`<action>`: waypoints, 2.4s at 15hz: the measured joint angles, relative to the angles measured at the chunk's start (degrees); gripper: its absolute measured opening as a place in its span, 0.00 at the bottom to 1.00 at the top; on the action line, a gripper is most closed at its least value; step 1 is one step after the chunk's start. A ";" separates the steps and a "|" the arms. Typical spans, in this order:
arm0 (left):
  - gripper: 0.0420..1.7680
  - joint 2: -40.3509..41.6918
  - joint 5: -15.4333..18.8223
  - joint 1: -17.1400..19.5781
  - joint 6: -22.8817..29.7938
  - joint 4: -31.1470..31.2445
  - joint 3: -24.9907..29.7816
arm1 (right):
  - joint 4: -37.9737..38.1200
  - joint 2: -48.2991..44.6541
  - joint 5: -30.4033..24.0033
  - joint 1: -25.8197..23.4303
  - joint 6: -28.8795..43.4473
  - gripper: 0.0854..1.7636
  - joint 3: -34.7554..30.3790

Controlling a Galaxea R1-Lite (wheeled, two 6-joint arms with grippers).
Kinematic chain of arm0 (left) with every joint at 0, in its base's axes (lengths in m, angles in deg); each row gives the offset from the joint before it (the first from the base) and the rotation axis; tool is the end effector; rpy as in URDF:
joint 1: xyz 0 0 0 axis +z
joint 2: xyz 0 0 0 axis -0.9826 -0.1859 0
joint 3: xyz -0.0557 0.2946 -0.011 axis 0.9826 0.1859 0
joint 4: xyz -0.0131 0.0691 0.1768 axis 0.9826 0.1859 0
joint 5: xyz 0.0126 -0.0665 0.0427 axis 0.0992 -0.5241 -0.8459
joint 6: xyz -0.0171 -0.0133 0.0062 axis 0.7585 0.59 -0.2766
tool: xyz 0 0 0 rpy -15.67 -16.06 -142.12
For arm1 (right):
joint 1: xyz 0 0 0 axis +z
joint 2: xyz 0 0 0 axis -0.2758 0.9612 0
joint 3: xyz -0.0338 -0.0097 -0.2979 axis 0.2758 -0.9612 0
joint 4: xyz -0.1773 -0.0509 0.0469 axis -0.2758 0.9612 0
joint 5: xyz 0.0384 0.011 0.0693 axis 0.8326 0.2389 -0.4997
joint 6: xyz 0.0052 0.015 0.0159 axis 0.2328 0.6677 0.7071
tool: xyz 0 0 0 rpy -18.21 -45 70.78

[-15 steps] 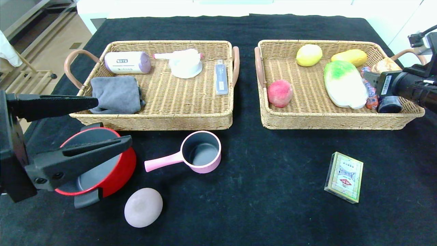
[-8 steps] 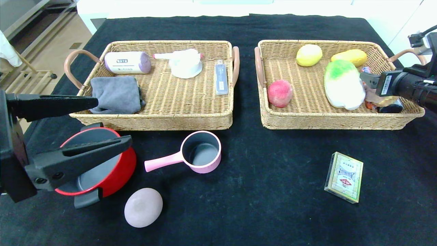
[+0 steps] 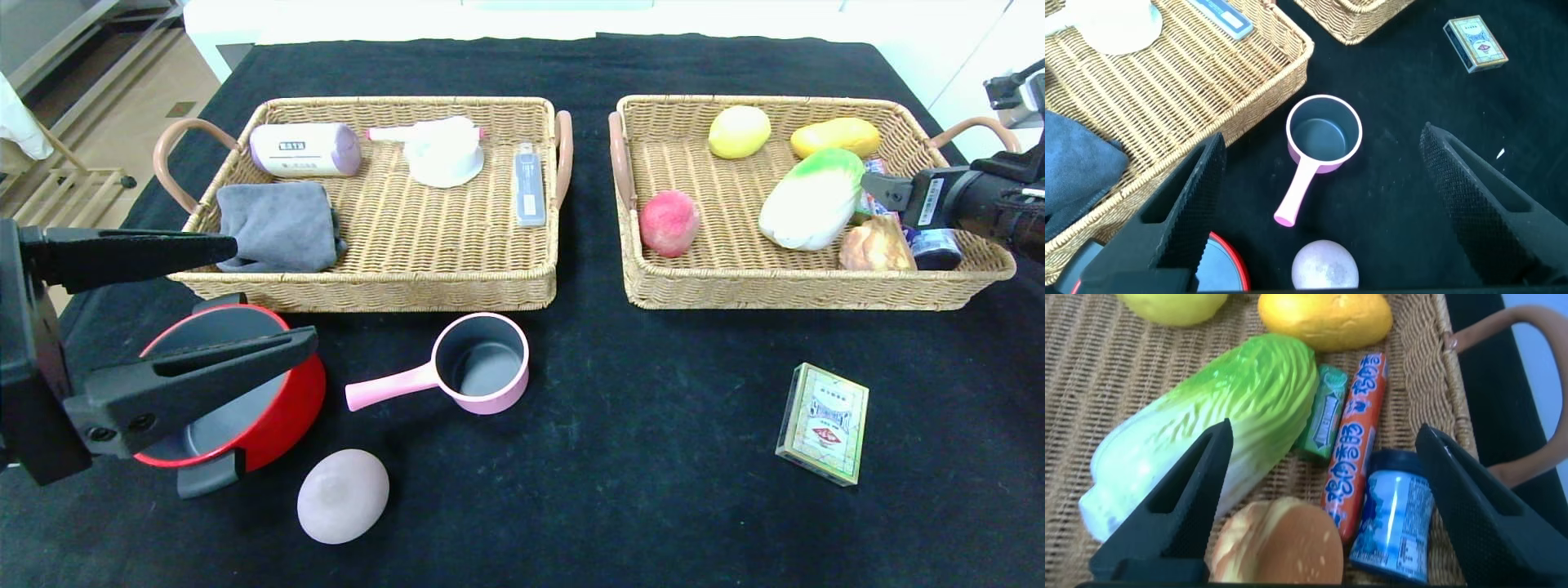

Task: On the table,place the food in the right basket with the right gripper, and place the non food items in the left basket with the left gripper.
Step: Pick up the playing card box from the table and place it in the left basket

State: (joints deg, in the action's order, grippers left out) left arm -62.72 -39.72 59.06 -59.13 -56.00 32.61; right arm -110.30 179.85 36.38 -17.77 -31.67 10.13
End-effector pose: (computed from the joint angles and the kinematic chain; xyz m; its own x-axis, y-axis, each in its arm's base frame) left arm 0.1250 -0.0539 0.3025 0.7674 -0.6304 -0.1167 0.6389 0.7371 0.2201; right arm 0.3265 -0.0105 0.2859 0.9987 -0.0499 0.0105 0.0506 0.9952 -0.0842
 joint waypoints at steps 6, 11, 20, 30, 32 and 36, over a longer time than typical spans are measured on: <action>0.97 -0.02 0.00 0.00 0.02 -0.02 0.09 | 15.04 -5.89 0.72 3.71 4.39 0.95 2.15; 0.97 0.02 0.02 0.00 0.02 0.00 0.10 | 28.60 -9.97 0.83 6.22 9.47 0.96 4.46; 0.97 0.04 0.00 0.00 0.00 0.00 0.10 | 62.68 -11.93 3.34 10.85 22.71 0.96 16.54; 0.97 0.37 0.00 0.00 0.00 -0.02 0.12 | 71.60 -9.01 8.11 20.96 34.45 0.96 14.73; 0.97 0.37 0.00 0.00 0.00 0.00 0.12 | 71.60 -8.02 8.11 21.91 38.64 0.96 14.51; 0.97 0.39 0.02 0.00 0.02 0.00 0.15 | 72.78 -5.01 8.05 23.00 42.89 0.96 14.77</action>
State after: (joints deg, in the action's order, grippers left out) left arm -62.33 -39.69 59.06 -59.10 -56.00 32.76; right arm -37.52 174.84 44.42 5.24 11.22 24.90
